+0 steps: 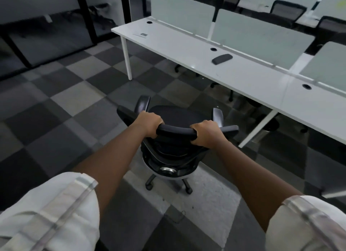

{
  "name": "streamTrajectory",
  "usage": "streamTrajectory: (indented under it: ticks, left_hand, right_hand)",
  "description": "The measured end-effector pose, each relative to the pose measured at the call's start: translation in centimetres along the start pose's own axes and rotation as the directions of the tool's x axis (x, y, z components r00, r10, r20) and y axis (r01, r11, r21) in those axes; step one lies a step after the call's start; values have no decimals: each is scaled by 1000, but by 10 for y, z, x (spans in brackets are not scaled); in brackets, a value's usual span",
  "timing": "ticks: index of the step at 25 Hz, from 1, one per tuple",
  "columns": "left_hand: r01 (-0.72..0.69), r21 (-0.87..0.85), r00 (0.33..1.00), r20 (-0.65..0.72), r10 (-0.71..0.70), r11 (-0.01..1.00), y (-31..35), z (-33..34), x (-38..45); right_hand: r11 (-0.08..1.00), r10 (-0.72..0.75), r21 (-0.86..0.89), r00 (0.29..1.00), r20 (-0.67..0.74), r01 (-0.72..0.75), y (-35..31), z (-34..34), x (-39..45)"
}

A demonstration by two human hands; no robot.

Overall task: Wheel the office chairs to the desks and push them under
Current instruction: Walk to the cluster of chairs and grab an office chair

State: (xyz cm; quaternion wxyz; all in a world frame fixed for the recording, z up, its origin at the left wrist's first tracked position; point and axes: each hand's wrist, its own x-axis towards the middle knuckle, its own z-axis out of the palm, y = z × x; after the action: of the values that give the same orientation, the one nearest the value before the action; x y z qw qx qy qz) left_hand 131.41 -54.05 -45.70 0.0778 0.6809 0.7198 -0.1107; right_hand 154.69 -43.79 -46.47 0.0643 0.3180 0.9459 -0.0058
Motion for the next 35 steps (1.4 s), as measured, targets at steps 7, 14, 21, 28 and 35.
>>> streamTrajectory:
  ticks: [7,14,21,28,35]
  left_hand:
    - [68,11,997,-28,-68,998,-134,-2,57]
    - [122,38,990,-73,-119,992,-274,-12,136]
    - [171,29,985,-29,-170,985,-390,-28,220]
    - [134,35,991,-31,-133,990,-507,-44,309]
    - [38,80,999,-26,-36,996,-647,-61,400]
  right_hand:
    - [998,-64,-5,996,-62,64,-37,-14,152]
    - [997,-80,-16,985,-151,78,-63,-22,311]
    - [996,-85,-2,984,-156,86,-76,-46,449]
    - [999,-51,-8,982,-180,50,-86,-64,584]
    - [997,80,7,982,-171,-80,-123,-77,725]
